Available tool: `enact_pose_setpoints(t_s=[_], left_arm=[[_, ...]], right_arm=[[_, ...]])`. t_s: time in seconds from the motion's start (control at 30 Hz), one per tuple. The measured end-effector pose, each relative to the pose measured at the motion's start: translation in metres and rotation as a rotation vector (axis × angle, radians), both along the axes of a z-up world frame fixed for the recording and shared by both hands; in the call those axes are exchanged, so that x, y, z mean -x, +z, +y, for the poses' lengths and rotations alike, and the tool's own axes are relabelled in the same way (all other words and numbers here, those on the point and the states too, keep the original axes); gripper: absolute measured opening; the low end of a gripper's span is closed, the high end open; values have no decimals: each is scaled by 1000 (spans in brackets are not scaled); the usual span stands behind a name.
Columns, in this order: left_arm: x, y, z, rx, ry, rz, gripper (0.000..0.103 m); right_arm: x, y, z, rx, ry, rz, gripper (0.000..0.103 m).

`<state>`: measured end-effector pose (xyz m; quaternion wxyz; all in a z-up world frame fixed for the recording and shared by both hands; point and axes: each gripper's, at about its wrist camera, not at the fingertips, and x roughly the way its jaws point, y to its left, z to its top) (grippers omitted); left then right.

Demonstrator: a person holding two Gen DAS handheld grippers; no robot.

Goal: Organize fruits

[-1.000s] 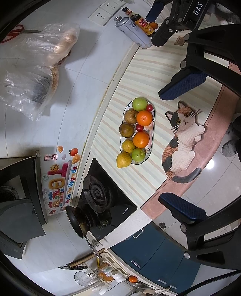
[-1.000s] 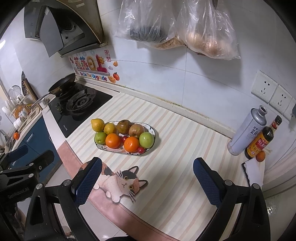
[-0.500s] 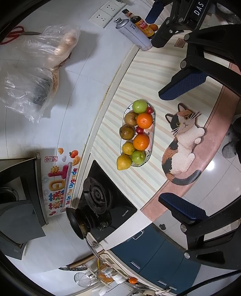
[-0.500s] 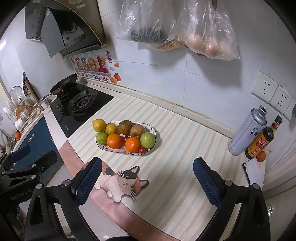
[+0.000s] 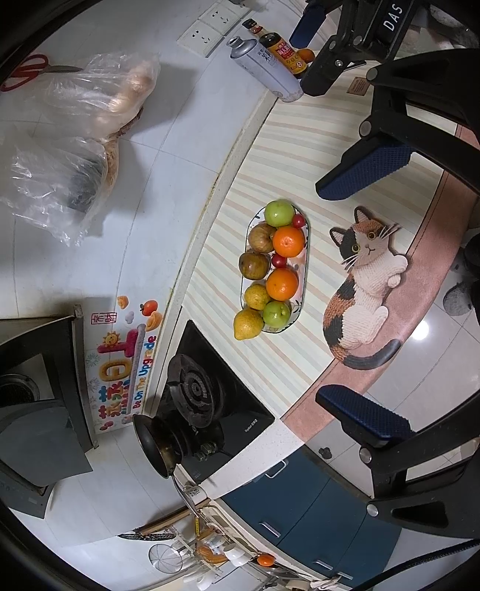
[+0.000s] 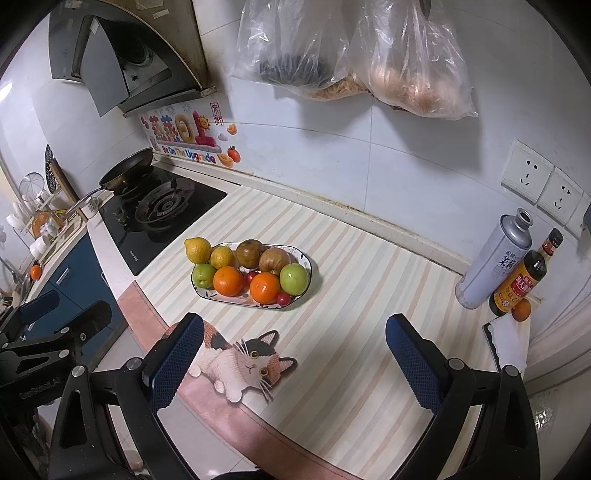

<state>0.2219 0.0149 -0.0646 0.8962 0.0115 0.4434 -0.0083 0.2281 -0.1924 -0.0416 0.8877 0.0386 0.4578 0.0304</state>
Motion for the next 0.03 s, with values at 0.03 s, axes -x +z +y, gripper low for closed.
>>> enact_pose_setpoints(t_s=[0.03], left_arm=[[0, 1, -2, -2, 0, -3, 102]], right_arm=[[0, 0, 0, 0, -1, -1, 101]])
